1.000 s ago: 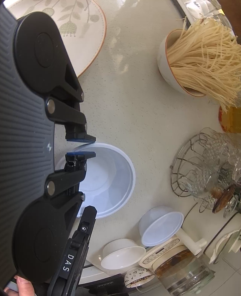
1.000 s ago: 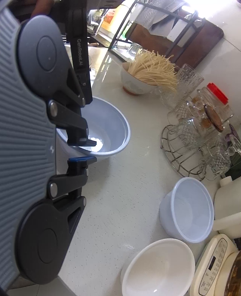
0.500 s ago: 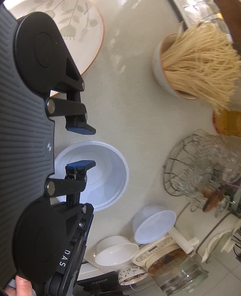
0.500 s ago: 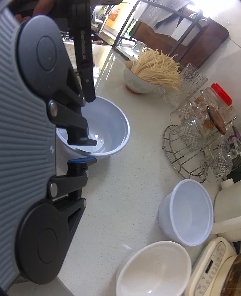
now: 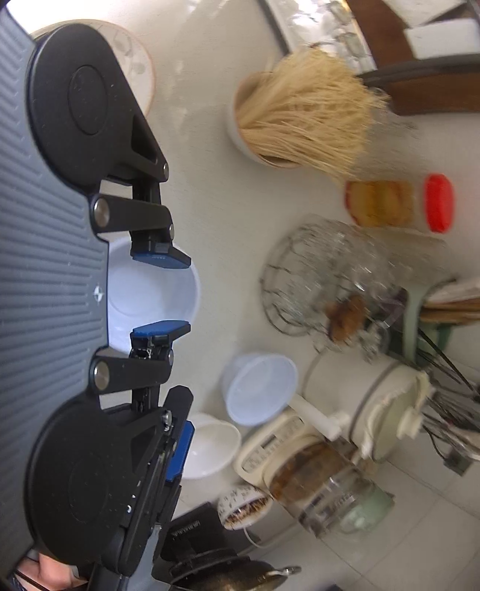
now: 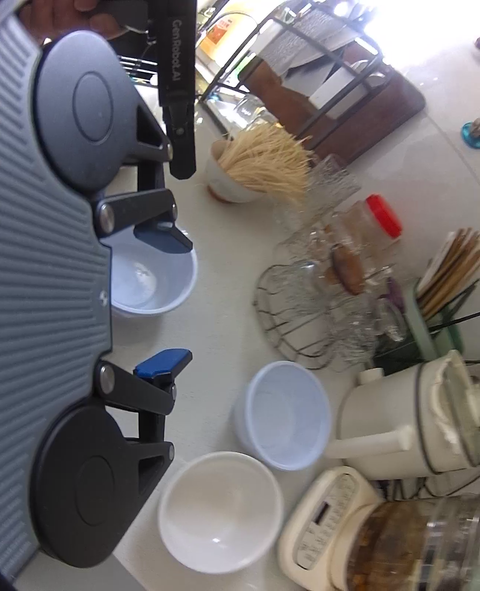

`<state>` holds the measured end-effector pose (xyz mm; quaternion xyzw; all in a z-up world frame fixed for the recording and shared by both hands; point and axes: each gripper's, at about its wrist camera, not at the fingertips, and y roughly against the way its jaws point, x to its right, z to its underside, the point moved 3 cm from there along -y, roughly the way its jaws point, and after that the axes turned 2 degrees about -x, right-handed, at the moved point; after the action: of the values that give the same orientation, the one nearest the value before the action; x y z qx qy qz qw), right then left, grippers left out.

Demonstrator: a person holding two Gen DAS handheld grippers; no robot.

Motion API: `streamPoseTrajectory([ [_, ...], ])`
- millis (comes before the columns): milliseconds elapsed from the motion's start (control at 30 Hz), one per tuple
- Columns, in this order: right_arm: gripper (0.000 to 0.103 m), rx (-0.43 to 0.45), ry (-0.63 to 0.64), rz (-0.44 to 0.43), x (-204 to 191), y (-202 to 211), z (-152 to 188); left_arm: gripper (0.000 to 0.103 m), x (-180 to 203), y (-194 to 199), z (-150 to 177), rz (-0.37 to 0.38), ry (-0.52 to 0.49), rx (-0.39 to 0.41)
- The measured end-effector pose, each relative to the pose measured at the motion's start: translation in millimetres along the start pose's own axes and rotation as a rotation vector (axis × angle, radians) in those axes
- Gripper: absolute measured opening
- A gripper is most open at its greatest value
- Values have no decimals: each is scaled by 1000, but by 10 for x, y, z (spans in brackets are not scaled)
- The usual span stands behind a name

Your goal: Organize plates and bowls

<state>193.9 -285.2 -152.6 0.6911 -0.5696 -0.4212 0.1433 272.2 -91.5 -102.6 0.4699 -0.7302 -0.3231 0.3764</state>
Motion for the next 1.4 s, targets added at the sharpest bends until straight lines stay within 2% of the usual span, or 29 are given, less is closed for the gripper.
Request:
streamPoseTrajectory([
  [67, 61, 26, 6, 0, -5, 110, -67, 35, 113, 53, -24, 6, -38, 28],
  [233, 61, 76, 32, -5, 93, 263, -168, 35, 334, 61, -77, 2, -49, 39],
  [500, 61, 89, 64, 53, 362, 374, -260, 35, 534, -61, -87, 10, -41, 41],
  [600, 61, 79, 38, 60, 467, 454, -266, 35, 600, -85, -72, 26, -28, 40],
  [933, 61, 98, 2, 101, 471, 843, -168, 35, 866, 172, -122, 90, -76, 62],
  [1400, 61, 185, -74, 194, 251, 1082, -145, 35, 734, 259, -155, 213, -118, 70],
])
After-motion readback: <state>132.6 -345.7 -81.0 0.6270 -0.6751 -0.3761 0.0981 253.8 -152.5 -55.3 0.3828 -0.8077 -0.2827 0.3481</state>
